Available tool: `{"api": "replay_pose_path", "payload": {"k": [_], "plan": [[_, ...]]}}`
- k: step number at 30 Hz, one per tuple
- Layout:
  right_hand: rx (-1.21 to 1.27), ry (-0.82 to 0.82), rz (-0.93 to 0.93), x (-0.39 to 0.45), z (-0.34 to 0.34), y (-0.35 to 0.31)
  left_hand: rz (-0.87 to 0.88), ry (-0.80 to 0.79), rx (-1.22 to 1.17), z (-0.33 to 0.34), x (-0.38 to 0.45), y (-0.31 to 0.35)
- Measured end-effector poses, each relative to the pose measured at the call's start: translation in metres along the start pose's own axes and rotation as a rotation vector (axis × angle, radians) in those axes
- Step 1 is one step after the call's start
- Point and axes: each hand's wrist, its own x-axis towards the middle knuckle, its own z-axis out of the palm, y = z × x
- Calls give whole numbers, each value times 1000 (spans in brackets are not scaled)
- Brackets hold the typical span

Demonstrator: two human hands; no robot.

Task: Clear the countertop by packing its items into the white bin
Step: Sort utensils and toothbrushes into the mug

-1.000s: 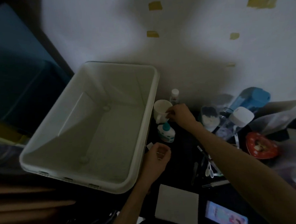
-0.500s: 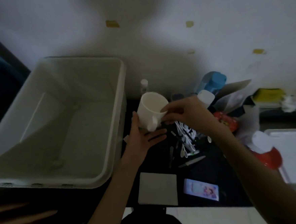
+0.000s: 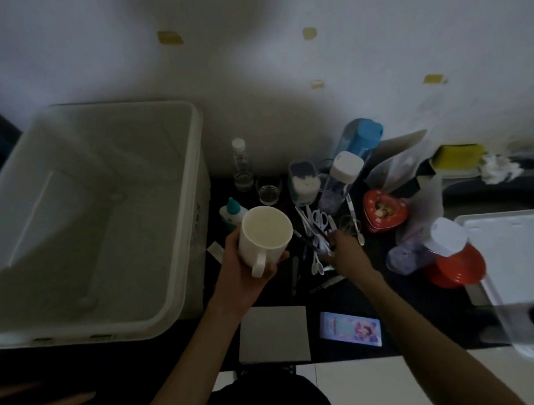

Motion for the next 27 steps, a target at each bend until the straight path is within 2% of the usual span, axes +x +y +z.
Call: {"api": "replay_pose_path", "payload": {"k": [5,13,16,19,24,27], "plan": [[31,128,75,7,29,3,-121,-19,-47,-10,2,-3],[133,96,70,18,28,11,-109,-55,-15,-24,6,-2],[189,145,44,9,9,8,-110,-57,-4,-27,8,-4],[226,298,-77,-12,-30,-12,-124,-50,6,-31,14,-7],[285,433,-351,-58,-115,-58,-164,-43,23,-31,24,-18],[220,359,-514,-80,-156,-76,-162,-31,31,-26,27,-24]]}}
